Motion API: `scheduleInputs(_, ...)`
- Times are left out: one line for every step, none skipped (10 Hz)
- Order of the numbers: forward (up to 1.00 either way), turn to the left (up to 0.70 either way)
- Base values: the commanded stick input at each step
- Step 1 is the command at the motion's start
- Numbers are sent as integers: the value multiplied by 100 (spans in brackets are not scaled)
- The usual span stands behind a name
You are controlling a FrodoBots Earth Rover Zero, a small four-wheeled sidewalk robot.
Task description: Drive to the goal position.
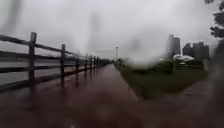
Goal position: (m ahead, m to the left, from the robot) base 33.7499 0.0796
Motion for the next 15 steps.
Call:
scheduleInputs(100, 6)
scheduleInputs(100, 13)
scheduleInputs(100, 40)
scheduleInputs(100, 31)
scheduleInputs(100, 0)
scheduleInputs(100, 0)
scheduleInputs(100, 0)
scheduleInputs(100, 0)
scheduleInputs(100, 0)
scheduleInputs(100, 0)
scheduleInputs(100, 0)
scheduleInputs(100, 0)
scheduleInputs(100, 0)
scheduleInputs(100, 0)
scheduleInputs(100, -6)
